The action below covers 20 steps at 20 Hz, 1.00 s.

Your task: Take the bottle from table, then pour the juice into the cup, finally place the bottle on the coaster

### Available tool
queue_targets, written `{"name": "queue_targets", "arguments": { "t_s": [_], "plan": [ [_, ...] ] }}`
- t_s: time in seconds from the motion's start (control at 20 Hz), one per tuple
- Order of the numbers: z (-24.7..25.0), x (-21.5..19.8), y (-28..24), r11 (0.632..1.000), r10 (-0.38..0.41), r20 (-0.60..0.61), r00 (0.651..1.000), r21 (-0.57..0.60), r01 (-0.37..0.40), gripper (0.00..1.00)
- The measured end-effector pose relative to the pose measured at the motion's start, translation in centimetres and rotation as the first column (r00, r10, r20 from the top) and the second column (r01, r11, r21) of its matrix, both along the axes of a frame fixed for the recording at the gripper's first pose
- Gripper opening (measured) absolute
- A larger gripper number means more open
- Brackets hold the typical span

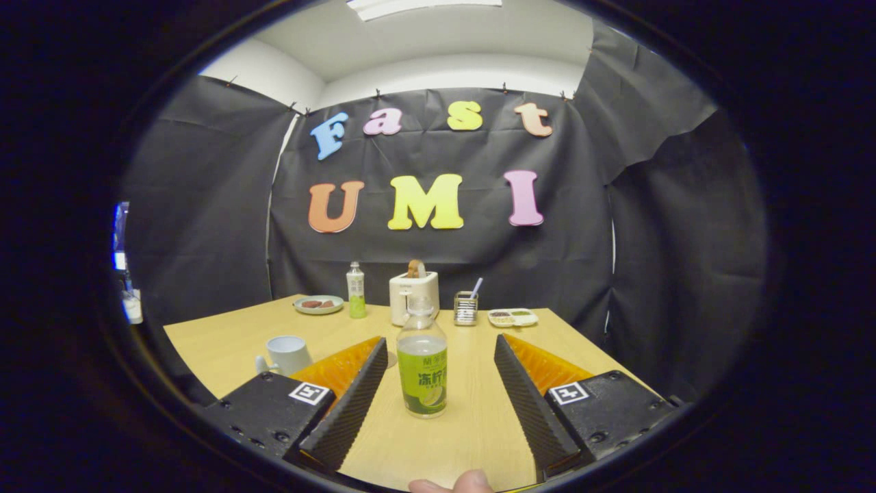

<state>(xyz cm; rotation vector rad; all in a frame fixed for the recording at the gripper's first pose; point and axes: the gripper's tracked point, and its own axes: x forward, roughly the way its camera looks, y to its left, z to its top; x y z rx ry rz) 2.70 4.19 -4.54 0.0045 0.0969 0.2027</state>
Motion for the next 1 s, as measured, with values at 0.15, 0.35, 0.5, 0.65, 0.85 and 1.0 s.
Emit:
{"name": "queue_targets", "arguments": {
  "t_s": [0.15,0.35,0.5,0.65,0.85,1.0],
  "plan": [
    [-1.8,1.0,0.5,1.0,0.001,-0.032,0.999,0.007,-0.001,1.0],
    [-4.3,2.6,1.5,1.0,0.009,-0.084,0.996,-0.028,-0.011,1.0],
    [-5.8,3.9,2.0,0.999,0.002,-0.116,0.993,-0.047,-0.007,1.0],
    [-6.9,5.6,2.3,0.998,-0.008,-0.142,0.99,-0.067,-0.001,1.0],
    [-8.1,7.9,3.0,0.998,-0.017,-0.181,0.983,-0.059,0.006,1.0],
    [-8.5,9.2,3.2,0.998,-0.03,-0.196,0.98,-0.064,0.018,1.0]
  ]
}}
